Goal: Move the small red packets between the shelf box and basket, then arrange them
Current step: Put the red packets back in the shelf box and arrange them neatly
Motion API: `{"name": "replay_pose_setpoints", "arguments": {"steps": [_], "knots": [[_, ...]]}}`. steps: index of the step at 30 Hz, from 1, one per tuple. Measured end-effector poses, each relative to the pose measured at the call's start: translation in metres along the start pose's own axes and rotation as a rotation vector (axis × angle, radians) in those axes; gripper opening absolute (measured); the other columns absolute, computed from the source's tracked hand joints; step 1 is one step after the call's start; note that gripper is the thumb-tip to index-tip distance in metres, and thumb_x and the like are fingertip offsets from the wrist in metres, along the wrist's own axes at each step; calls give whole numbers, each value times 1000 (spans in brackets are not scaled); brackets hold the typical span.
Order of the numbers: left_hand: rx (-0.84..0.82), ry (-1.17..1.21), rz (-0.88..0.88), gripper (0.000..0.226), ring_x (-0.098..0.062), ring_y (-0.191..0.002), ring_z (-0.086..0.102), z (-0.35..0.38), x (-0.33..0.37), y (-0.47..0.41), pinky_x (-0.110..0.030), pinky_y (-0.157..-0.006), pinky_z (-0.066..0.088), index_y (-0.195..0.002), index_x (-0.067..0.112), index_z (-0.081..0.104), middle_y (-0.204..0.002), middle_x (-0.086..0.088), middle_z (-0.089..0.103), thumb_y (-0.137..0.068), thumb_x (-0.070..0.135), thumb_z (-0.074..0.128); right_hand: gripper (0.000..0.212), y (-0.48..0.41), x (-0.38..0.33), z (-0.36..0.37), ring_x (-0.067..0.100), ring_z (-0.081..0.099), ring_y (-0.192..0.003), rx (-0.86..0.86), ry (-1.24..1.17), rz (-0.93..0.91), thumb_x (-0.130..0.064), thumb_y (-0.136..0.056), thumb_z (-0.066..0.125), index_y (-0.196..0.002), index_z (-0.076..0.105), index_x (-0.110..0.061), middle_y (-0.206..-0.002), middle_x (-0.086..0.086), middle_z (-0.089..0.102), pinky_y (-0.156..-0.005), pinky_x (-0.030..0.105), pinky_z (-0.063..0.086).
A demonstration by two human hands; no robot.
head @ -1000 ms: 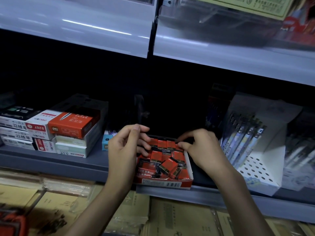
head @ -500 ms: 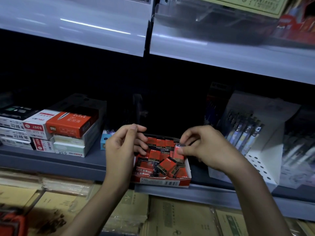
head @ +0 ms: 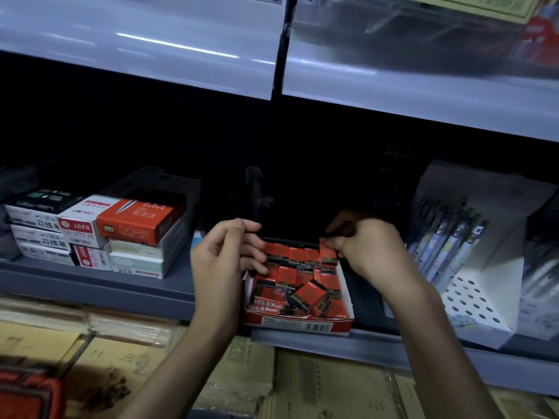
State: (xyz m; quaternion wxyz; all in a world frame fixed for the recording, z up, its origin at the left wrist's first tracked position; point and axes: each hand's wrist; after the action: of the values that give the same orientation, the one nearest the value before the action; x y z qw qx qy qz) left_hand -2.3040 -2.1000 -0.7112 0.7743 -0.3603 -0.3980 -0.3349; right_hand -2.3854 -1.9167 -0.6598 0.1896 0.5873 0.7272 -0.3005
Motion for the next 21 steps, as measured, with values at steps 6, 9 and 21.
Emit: {"name": "replay_pose_setpoints", "arguments": {"steps": [6,9,21], "knots": [[-24,-12,-3,26,-18,-64,61,-4,0,-2,-23,-54,53,-98,-2,70,-78,-13,67,-106,12,49,10,-1,5,-7,4,58,-72,-13,33,22,-24,-86,79,-93,72,-26,-85,-7,67,-57,13,40],[-27,-18,0,26,-18,-65,62,-4,0,-1,-23,-55,54,-99,-3,70,-79,-13,67,-105,12,49,14,3,7,-4,10,60,-84,-62,109,45,-31,-90,75,-104,75,-29,-97,-3,71,-71,20,43],[6,-22,-20,27,-16,-62,60,-5,4,-1,-23,-53,52,-96,0,70,-78,-12,66,-106,13,49,24,20,3,-7,13,61,-84,-141,190,1,-34,-87,79,-109,74,-28,-89,-8,63,-78,34,53]]}}
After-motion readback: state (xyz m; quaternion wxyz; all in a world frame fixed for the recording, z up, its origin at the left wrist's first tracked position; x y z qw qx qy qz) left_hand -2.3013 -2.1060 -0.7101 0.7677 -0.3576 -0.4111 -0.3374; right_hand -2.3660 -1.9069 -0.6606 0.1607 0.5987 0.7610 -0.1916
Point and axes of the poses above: each hand's wrist, its own y-axis away from the middle knuckle, its own z-axis out of the palm, x = y × z
